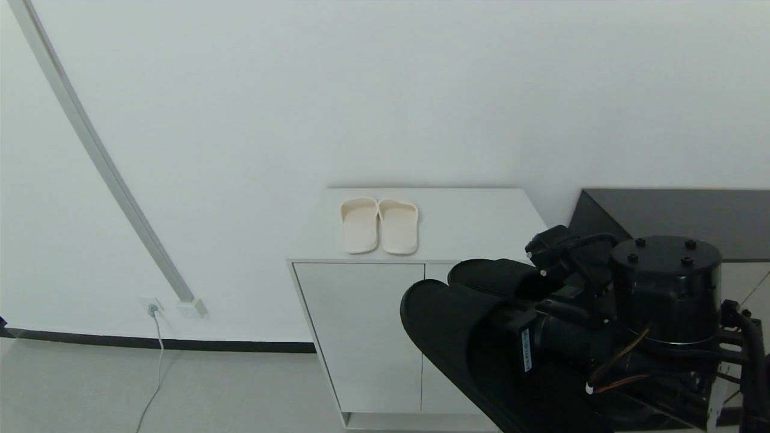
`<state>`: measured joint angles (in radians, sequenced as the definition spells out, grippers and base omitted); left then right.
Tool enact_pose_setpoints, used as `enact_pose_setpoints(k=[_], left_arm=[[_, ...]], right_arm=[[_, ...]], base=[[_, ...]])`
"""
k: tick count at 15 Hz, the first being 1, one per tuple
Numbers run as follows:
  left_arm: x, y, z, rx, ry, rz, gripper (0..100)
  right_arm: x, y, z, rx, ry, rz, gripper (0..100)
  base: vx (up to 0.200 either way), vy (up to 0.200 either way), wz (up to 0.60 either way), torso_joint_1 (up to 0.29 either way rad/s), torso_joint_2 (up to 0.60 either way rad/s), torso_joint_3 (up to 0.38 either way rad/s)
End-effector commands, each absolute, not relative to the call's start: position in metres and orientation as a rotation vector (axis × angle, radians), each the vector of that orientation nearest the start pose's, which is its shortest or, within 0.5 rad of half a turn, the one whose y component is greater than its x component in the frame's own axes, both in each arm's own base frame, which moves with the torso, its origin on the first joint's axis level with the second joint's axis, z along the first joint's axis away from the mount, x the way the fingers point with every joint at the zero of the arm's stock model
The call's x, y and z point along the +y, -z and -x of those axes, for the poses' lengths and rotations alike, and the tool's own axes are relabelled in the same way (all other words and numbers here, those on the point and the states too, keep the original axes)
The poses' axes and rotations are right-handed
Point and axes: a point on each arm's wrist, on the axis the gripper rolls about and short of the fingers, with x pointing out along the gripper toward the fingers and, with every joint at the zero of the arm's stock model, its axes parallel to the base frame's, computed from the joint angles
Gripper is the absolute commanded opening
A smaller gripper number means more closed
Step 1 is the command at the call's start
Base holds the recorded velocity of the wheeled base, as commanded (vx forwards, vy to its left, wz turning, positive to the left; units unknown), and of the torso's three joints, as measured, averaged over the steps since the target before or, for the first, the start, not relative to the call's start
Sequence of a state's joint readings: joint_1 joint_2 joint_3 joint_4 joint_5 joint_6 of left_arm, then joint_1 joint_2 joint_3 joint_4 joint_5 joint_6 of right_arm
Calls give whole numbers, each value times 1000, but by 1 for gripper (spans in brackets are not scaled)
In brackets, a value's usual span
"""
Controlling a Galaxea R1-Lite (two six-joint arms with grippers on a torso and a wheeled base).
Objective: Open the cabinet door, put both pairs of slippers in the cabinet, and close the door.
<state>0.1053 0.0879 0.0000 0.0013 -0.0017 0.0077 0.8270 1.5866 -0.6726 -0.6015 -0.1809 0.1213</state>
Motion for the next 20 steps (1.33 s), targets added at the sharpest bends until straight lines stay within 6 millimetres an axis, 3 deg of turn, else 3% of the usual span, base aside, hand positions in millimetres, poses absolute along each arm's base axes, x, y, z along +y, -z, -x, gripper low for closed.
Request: enact_pose_setpoints(k=[1,15,20], left_arm=[[-2,-77,16,91,-104,-3,0],[-2,-77,16,91,-104,-3,0],[-2,-77,16,91,-104,-3,0]], right_arm=[[196,-175,-185,321,-624,39,0],[194,-171,-183,337,-624,46,0],[194,-171,-183,337,-622,46,0]], base=[[0,0,0,0,0,0],[0,0,0,-4,6,5],[0,0,0,-151,339,180]])
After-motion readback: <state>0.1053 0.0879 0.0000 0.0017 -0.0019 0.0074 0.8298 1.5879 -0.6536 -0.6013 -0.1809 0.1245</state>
